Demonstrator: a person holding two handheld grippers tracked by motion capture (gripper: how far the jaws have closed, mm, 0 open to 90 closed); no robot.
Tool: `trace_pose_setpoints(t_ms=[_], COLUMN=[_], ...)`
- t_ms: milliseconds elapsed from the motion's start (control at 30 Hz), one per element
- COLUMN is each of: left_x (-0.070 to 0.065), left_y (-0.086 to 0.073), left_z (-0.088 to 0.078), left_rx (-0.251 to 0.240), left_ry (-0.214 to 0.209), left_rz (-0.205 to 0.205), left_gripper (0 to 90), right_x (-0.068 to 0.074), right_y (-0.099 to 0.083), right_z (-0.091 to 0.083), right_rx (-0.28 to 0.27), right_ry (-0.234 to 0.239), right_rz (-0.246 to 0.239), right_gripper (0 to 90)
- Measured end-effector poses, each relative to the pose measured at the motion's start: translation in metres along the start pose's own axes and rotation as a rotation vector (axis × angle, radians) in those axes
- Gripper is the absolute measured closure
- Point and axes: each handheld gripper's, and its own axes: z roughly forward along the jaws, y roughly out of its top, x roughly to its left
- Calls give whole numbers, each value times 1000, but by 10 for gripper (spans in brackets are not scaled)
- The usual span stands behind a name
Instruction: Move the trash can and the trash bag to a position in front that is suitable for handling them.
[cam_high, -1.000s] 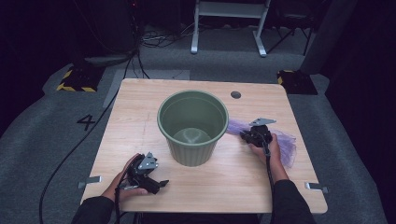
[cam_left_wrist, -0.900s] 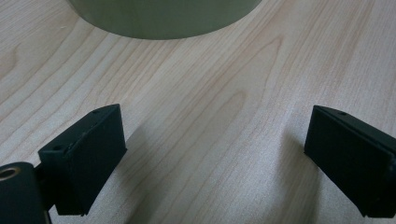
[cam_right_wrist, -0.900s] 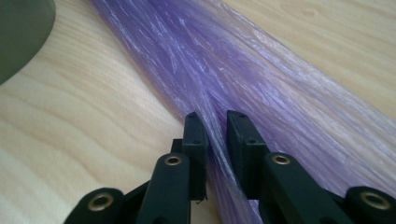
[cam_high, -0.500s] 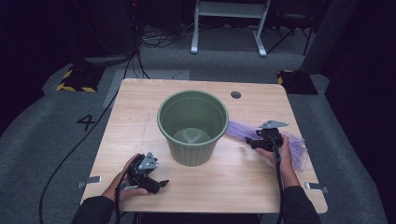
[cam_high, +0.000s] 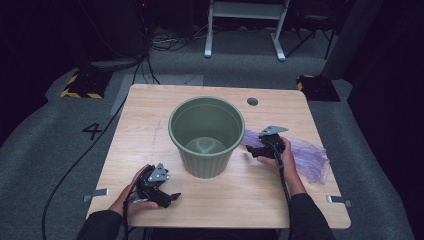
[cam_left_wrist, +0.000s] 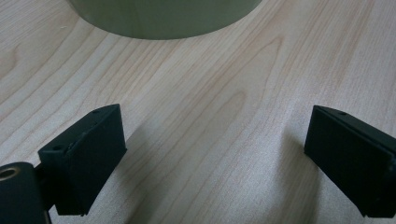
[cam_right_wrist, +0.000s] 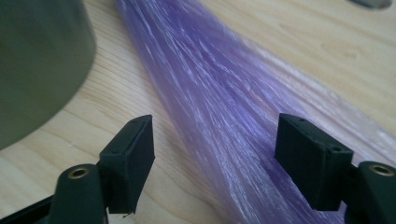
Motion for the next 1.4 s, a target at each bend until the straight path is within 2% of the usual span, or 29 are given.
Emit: trace_pose_setpoints(t_ms=[100, 200, 367, 467, 600, 700, 933, 1100, 1400], left_x=[0, 0, 0, 0, 0, 0, 0, 0, 0], left_y=[0, 0, 0, 0, 0, 0, 0, 0, 0], left_z=[0, 0, 0, 0, 0, 0, 0, 0, 0], left_rx=[0, 0, 0, 0, 0, -1, 1, 0, -1], left_ry=[0, 1, -1, -1, -1, 0, -1, -1, -3], left_rz=[0, -1, 0, 1, 1, 0, 1, 2, 2], left_gripper=[49, 49, 49, 49, 49, 49, 49, 49, 49], right_x=[-5, -11, -16, -16, -12, -13, -21, -29, -35], right_y=[-4, -7, -12, -14, -14, -13, -17, -18, -17], right_z=[4, 2, -3, -4, -6, -10, -20, -33, -43], right_rx=[17, 9, 0, -1, 2, -35, -72, -122, -165], right_ry=[-14, -4, -27, -40, -59, -67, -55, -57, -54], right_rz=[20, 42, 41, 22, 1, -9, 31, 57, 59], right_gripper=[449, 571, 776, 852, 896, 900, 900, 900, 900])
